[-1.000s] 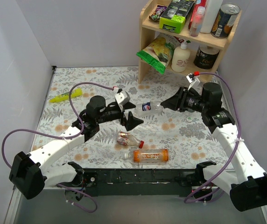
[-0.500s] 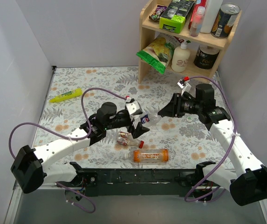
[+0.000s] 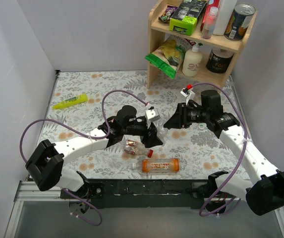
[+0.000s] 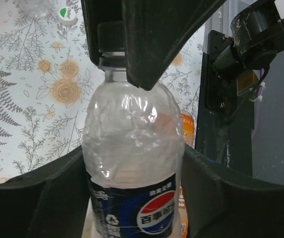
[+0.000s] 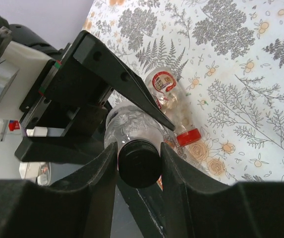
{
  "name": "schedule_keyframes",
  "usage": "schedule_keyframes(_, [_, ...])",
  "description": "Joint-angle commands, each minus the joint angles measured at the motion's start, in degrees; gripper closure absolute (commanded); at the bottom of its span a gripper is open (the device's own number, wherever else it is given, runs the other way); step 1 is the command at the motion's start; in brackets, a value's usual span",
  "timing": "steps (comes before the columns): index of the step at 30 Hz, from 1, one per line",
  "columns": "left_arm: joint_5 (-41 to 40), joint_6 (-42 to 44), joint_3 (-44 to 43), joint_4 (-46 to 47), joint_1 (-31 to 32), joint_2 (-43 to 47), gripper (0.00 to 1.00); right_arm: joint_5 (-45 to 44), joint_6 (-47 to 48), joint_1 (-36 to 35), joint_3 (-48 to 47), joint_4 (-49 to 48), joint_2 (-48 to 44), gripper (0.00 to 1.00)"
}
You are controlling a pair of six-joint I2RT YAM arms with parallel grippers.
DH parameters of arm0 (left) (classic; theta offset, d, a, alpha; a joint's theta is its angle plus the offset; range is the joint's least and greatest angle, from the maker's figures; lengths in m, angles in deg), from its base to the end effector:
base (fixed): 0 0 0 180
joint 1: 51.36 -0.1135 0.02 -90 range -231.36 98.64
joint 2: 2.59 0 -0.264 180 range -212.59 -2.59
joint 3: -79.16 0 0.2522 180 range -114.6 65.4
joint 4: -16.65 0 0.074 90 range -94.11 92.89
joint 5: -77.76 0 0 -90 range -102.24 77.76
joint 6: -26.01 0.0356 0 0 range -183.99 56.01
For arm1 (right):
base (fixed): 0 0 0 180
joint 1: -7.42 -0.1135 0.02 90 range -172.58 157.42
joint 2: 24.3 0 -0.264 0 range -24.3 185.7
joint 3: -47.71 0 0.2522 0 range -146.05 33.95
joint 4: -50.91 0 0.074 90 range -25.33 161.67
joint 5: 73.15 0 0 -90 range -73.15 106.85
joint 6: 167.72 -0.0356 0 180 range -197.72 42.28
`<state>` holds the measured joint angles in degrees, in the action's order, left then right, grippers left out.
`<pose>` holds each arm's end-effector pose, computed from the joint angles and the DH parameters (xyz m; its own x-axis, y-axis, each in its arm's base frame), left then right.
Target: Unscrew the bottle caps
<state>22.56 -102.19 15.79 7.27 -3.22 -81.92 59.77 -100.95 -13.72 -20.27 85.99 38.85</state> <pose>0.1897 -0.2421 0.2594 -0.8155 0.1492 -0.5592 0.5745 0.3258 -0.7509 0.2137 0.1086 0.3199 -0.7524 0.0188 -0.6585 -0.5615 0.5044 0.6560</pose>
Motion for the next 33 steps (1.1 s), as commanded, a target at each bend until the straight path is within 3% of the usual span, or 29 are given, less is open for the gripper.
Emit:
schedule_keyframes(1, [5.4,-1.6,-2.5,-0.8,0.2,-0.6,0.44,1.9,3.9,-0.6,-2.0,0.7,0.5,0.99])
schedule_keyframes(6, [12.4,-3.5,-3.1,-1.0,-1.0,-1.6,0.6,2.5,6.3,-0.6,-1.4,-0.4,0.0,0.99])
schedule_keyframes(11, [28.4,-9.7,-2.4,4.7,-4.3,-2.3,0.77,6.6,8.6,-0.6,1.3,-6.7,-2.4,0.99])
schedule_keyframes(17, [40.6,-19.6,-1.3,14.5,-6.1,-3.4,0.84,12.4,11.0,-0.6,5.1,-16.6,-6.4,0.99])
schedule_keyframes(20, [41.9,-26.7,0.0,22.3,-6.8,-3.7,0.88,14.6,11.5,-0.6,5.7,-18.9,-7.3,0.99])
schedule_keyframes(22, [39.9,-28.1,1.2,26.2,-7.4,-3.6,0.88,13.5,10.1,-0.6,5.6,-19.6,-7.7,0.99])
schedule_keyframes(24, [32.1,-22.4,-1.1,15.7,-7.6,-3.0,0.89,10.5,7.5,-0.5,4.5,-18.5,-7.6,0.99])
schedule_keyframes(26, [24.7,-12.9,-3.1,6.4,-7.4,-2.7,0.89,5.5,3.7,-0.5,2.3,-16.8,-7.1,0.81])
schedule_keyframes(28, [13.6,-10.7,-2.8,2.6,-6.9,-1.1,0.89,-2.3,0.1,-0.5,1.6,-14.9,-7.8,0.49])
schedule_keyframes(33, [-2.6,-8.2,-1.0,1.1,-3.6,2.6,0.89,-15.1,-11.6,-1.2,6.4,-20.7,-13.7,0.35])
